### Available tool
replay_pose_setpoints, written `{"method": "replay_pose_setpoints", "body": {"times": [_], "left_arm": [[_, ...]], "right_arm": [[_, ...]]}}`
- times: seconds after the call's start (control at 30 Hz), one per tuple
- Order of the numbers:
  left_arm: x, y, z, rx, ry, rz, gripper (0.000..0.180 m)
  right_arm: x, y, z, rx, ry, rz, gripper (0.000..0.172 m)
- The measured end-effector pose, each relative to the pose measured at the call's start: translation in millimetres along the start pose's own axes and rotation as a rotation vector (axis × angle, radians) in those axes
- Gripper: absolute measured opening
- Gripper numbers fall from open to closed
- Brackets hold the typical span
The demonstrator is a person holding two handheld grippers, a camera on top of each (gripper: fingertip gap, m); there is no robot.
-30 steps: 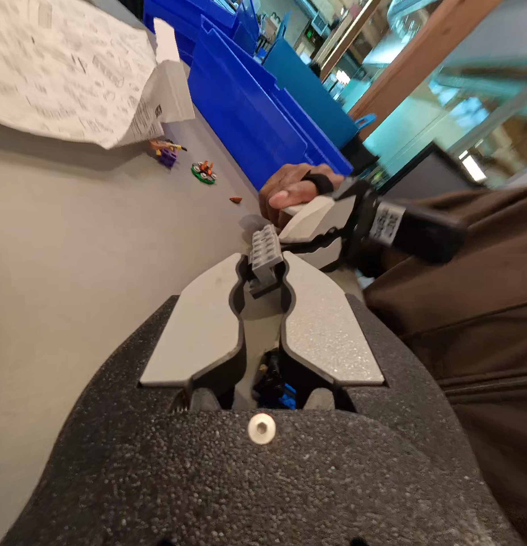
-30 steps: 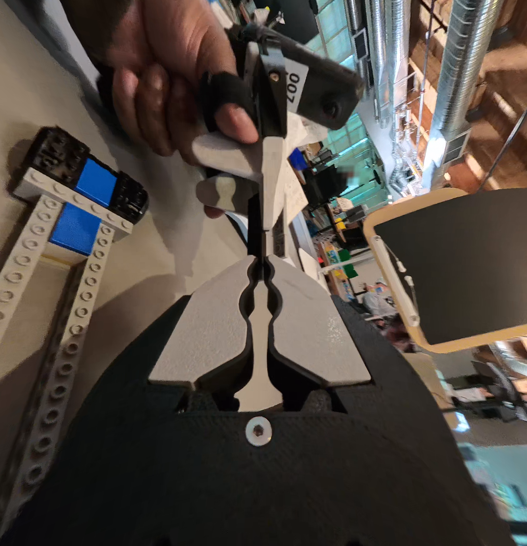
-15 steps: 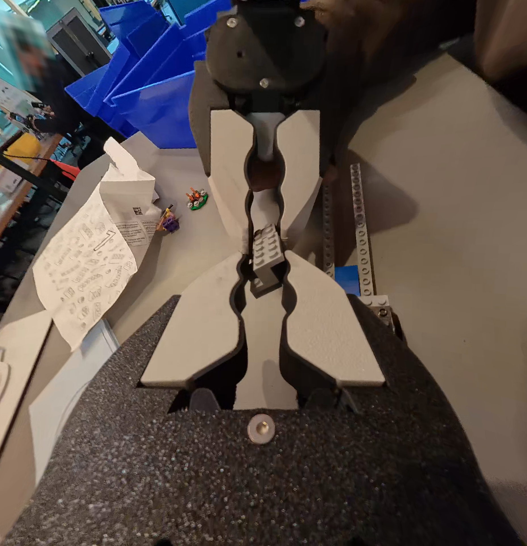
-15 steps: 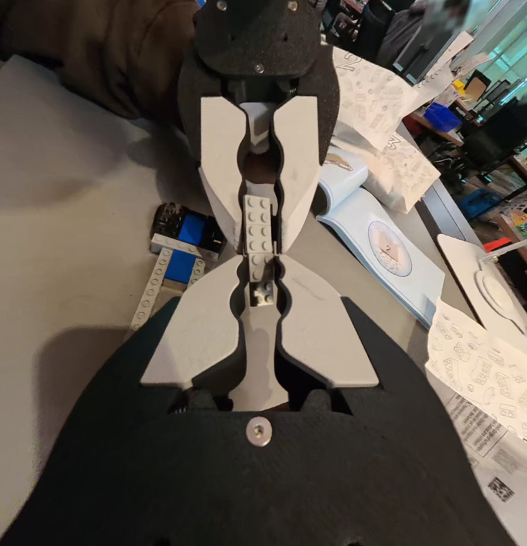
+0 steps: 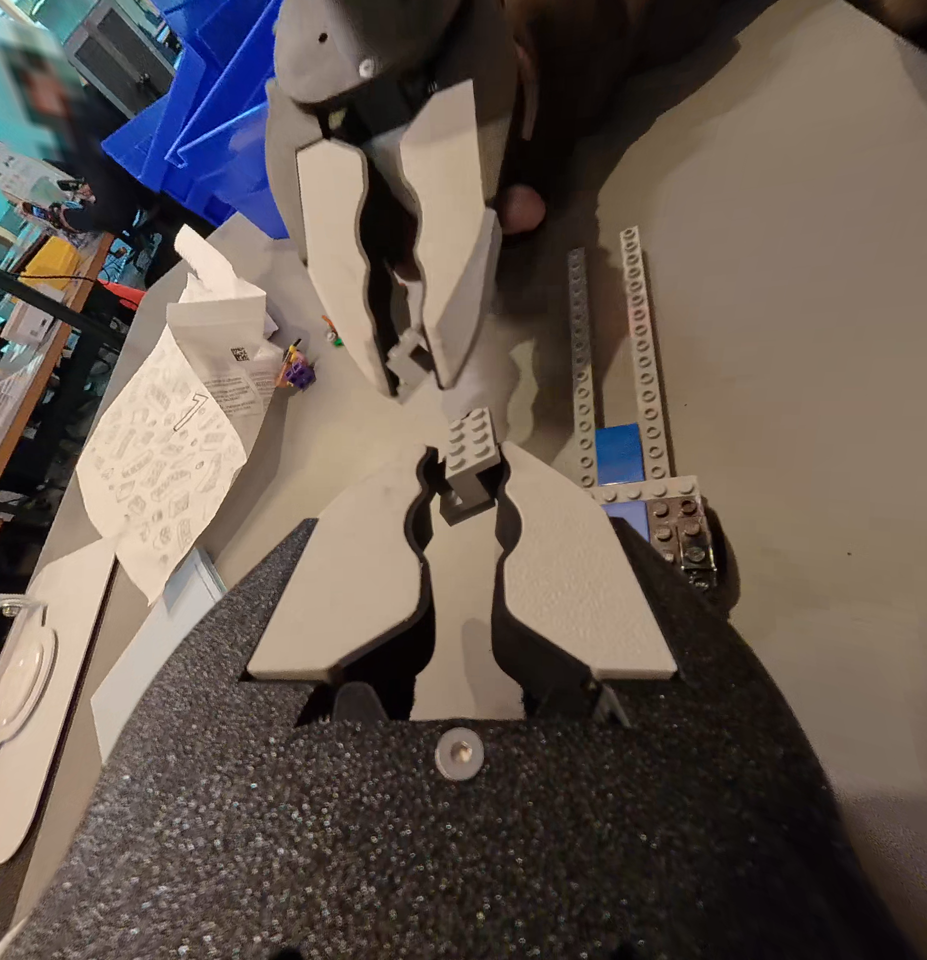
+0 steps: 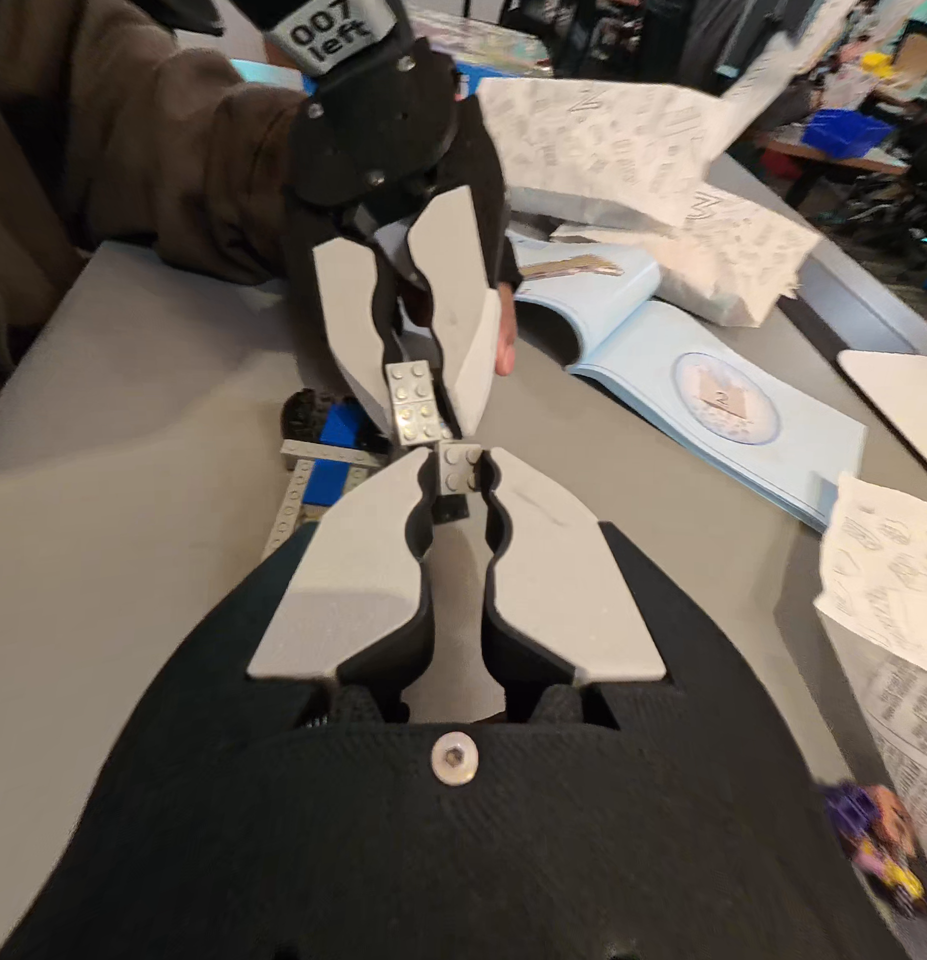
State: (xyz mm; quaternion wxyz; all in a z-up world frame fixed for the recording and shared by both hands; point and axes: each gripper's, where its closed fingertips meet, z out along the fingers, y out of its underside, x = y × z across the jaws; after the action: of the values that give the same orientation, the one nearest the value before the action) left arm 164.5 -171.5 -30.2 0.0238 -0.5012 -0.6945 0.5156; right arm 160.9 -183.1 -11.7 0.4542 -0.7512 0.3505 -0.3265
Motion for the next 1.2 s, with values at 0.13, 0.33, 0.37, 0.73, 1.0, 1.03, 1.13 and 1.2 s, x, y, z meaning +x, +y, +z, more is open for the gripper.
{"method": "replay_pose_setpoints", "body": {"times": [0.13,0.33,0.37,0.73,1.0,1.03,1.13,1.2], "left_arm": [[-5.7,-2.0,-0.5,0.015,-0.015,-0.058,0.02],[-10.6,-4.4,-2.2,0.042,-0.02,-0.133,0.02],[-10.3,-5.5,-2.2,0.047,-0.021,-0.131,0.02],[-5.9,-9.6,2.2,0.018,-0.014,-0.135,0.02],[-8.9,-9.6,1.3,0.029,-0.006,-0.198,0.02],[-9.1,-10.2,0.6,0.039,0.001,-0.215,0.02],[-8.9,-12.3,-1.9,0.069,0.047,-0.309,0.02],[-9.7,-15.3,-4.5,0.098,0.075,-0.37,0.02]], "right_arm": [[17.5,-4.4,-17.0,-0.006,0.147,0.005,0.016],[50.7,-11.8,-97.8,-0.066,0.53,0.095,0.016],[56.6,-10.3,-119.9,-0.075,0.599,0.131,0.016],[79.1,81.8,-285.2,-0.47,1.016,0.408,0.035],[59.6,16.0,-190.4,-0.377,0.777,0.149,0.032],[52.5,6.8,-171.0,-0.35,0.71,0.127,0.031],[28.9,-7.1,-108.6,-0.298,0.496,0.079,0.03],[13.9,-3.2,-70.1,-0.301,0.363,0.059,0.031]]}}
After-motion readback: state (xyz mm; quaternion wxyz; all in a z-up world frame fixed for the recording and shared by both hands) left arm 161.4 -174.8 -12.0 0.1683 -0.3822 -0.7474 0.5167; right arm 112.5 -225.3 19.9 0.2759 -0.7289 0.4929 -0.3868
